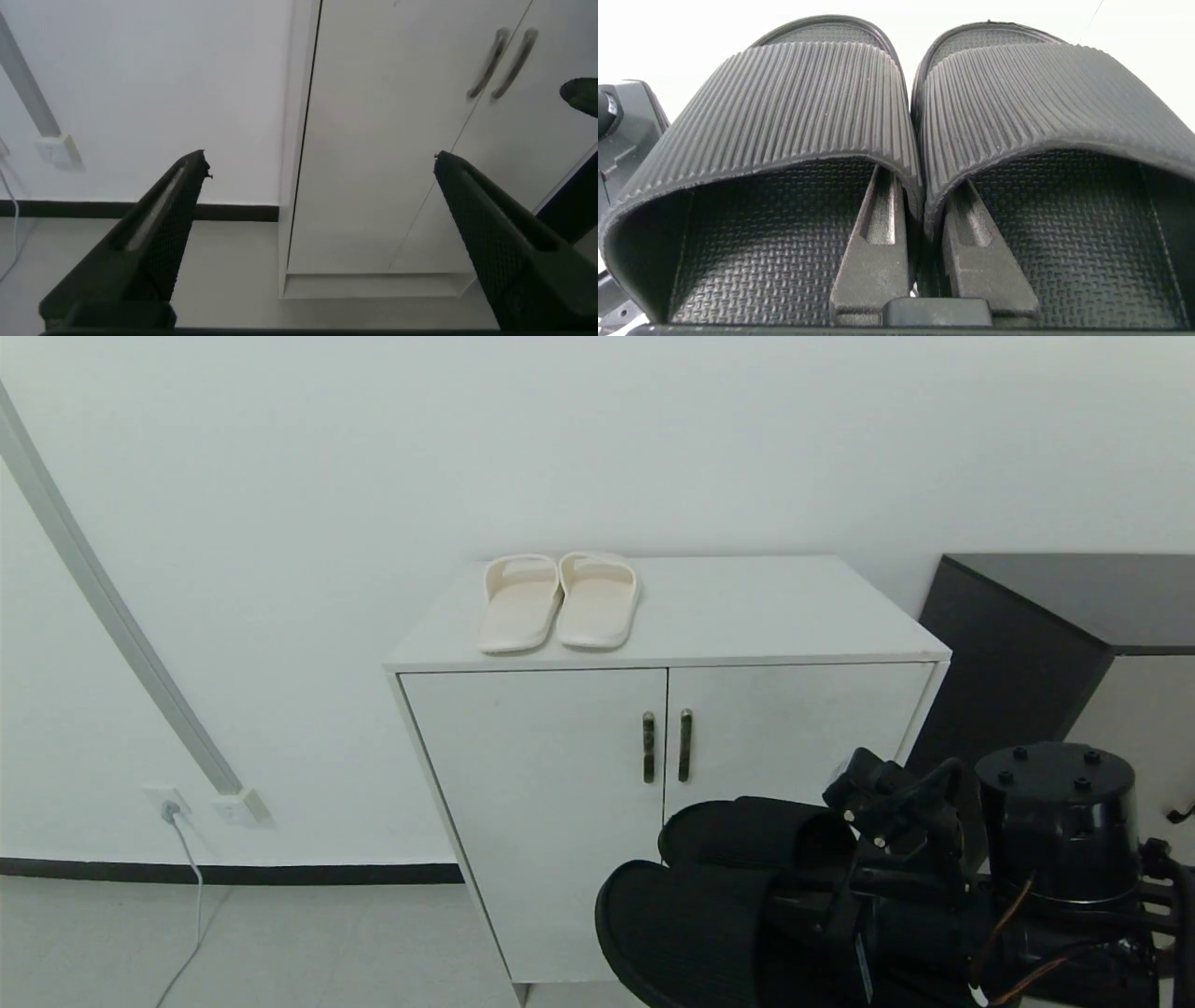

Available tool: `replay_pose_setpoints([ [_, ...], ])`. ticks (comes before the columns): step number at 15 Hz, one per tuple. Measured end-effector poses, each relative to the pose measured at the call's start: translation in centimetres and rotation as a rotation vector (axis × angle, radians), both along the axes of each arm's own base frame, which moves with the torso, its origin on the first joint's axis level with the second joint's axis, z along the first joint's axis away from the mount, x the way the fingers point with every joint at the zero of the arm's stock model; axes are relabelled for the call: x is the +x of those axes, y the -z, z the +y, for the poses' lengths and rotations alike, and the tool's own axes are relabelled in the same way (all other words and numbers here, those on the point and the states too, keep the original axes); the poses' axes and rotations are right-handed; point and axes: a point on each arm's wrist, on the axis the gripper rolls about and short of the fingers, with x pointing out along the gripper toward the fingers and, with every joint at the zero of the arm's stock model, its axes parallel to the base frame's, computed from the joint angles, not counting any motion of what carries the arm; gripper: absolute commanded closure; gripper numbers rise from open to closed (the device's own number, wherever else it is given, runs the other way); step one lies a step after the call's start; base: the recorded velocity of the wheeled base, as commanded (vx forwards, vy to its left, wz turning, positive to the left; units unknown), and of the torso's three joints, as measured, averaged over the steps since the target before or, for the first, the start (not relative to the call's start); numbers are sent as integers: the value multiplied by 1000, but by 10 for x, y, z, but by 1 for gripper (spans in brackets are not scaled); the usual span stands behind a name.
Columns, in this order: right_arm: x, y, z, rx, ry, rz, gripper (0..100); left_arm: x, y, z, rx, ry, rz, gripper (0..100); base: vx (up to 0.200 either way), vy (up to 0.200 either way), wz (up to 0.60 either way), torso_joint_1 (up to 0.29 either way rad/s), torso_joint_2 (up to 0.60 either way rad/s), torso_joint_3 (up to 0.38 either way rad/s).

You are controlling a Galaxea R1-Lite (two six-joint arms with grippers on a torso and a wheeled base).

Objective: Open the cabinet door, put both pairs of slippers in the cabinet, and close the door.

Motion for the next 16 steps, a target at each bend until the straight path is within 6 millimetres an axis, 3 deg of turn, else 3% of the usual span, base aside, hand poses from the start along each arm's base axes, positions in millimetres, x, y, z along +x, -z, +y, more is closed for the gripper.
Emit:
replay_pose_setpoints([
  [9,-2,4,-1,-13,-3,11,100,0,0,0,0,0,0,0,0,0,0,-147,480,323],
  [16,-3,5,-2,-15,-5,14,100,0,0,0,1,1,-1,0,0,0,0,-69,444,373],
])
